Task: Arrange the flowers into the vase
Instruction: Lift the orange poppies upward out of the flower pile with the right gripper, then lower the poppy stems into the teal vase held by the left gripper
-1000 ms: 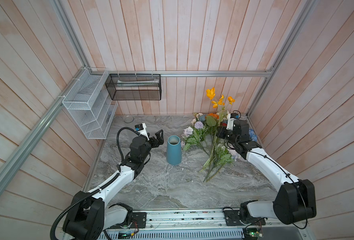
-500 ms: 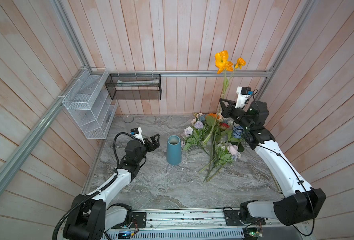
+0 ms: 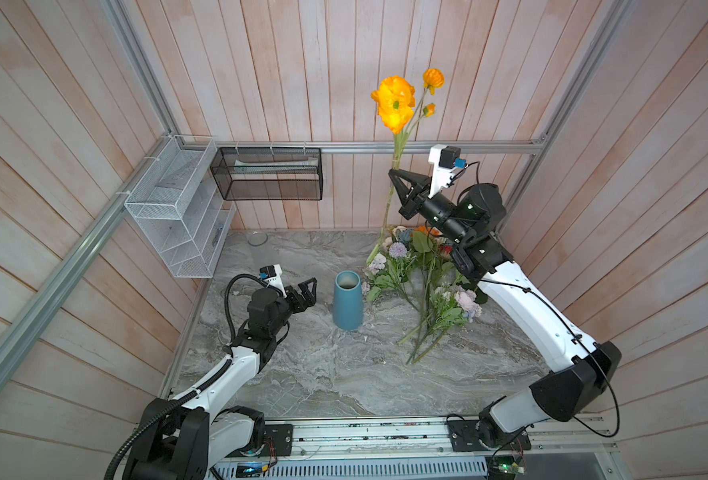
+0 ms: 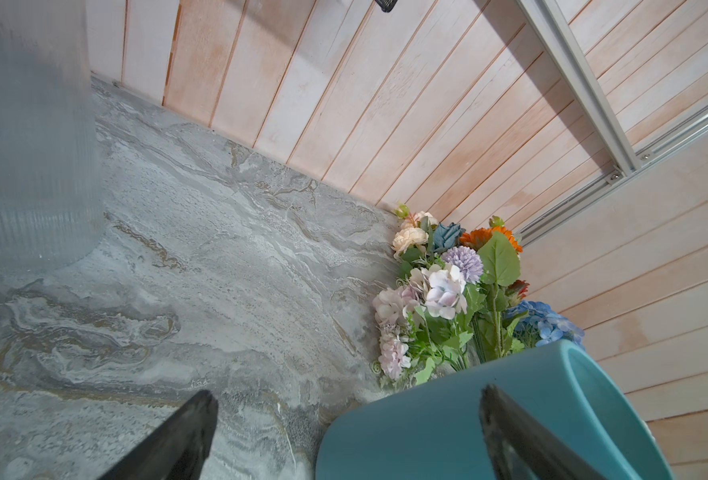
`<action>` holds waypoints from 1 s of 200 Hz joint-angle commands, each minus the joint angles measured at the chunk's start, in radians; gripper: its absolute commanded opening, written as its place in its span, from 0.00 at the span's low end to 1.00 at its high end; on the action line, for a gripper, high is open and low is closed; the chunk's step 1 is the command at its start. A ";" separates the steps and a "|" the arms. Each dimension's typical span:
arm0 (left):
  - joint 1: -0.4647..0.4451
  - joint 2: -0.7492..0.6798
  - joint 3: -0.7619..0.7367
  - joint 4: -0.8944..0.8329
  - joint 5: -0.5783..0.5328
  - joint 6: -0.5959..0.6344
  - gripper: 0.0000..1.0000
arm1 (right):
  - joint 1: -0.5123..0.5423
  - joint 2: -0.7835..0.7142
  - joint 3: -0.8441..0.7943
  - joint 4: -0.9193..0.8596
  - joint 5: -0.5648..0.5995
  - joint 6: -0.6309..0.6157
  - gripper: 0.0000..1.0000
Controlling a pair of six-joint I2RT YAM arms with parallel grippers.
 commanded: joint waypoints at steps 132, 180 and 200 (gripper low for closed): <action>0.051 -0.046 -0.028 -0.022 0.070 0.038 1.00 | 0.185 0.146 -0.189 0.066 0.024 -0.172 0.00; 0.050 -0.050 -0.038 -0.006 0.104 0.049 1.00 | 0.229 0.141 -0.321 0.060 0.053 -0.204 0.00; 0.051 -0.042 -0.039 -0.003 0.131 0.051 1.00 | 0.232 0.151 -0.330 0.012 0.074 -0.199 0.00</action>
